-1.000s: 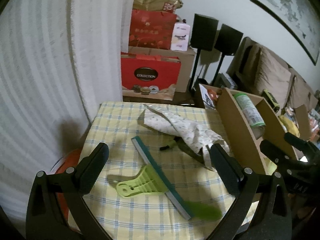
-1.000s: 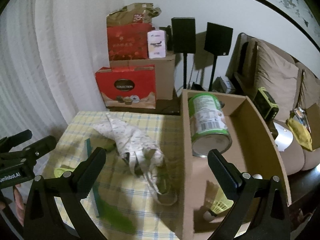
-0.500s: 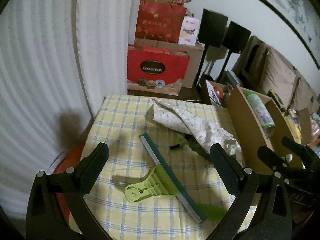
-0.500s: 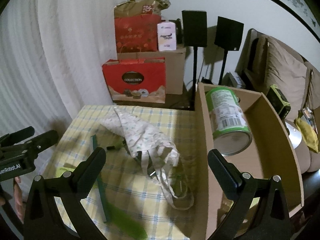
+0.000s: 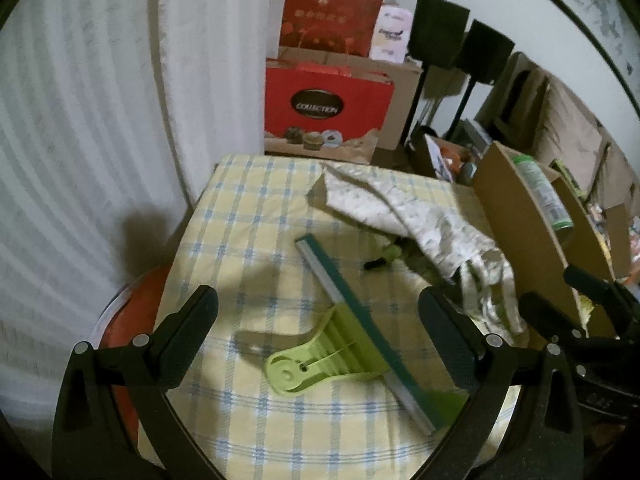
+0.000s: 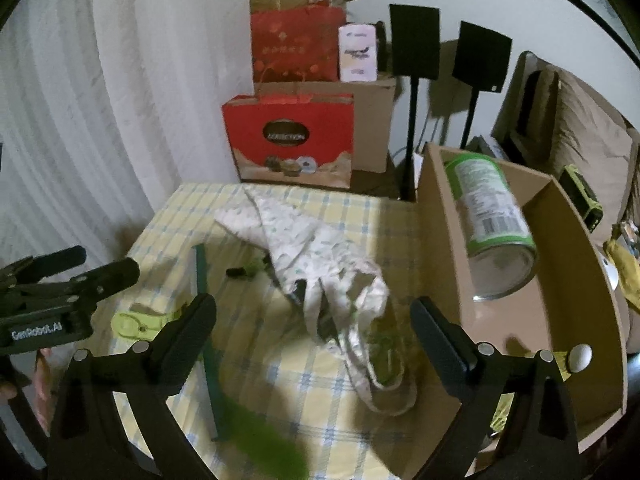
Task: Organize objects
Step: 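Move the right gripper to the green squeegee and close on its teal blade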
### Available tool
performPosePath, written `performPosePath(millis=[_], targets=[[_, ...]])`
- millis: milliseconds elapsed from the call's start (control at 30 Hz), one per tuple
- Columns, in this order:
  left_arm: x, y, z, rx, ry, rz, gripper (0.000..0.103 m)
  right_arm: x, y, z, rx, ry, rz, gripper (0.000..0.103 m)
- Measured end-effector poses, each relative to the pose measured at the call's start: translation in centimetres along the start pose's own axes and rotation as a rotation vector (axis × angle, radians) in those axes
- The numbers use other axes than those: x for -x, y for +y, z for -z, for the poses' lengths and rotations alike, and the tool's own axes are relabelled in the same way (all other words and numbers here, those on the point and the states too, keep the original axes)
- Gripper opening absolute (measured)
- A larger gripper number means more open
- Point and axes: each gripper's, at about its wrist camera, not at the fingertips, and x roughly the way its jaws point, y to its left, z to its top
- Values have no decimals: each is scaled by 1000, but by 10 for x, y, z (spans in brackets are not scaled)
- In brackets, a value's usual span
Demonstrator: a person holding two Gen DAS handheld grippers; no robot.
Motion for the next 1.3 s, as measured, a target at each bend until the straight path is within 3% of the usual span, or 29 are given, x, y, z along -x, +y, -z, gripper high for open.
performPosePath(millis=[300, 533, 633, 767, 867, 1000, 1167, 1300], targets=[[-11, 28, 19, 26, 48, -44, 94, -18, 18, 18, 31, 57, -53, 82], [-21, 38, 30, 60, 93, -18, 89, -32, 36, 31, 41, 110, -121, 73], [-24, 37, 33, 66, 111, -5, 77, -38, 44, 37, 55, 130, -142, 67], [-32, 35, 37, 75, 134, 7, 75, -45, 54, 46, 77, 160, -162, 65], [-37, 34, 39, 80, 149, 16, 63, -52, 61, 53, 99, 184, -176, 61], [-45, 33, 42, 95, 169, 26, 60, -58, 70, 61, 130, 210, -188, 56], [-54, 34, 45, 117, 201, 39, 41, -66, 74, 67, 135, 246, -196, 51], [-58, 34, 46, 132, 208, 59, 34, -70, 79, 71, 160, 262, -189, 44]])
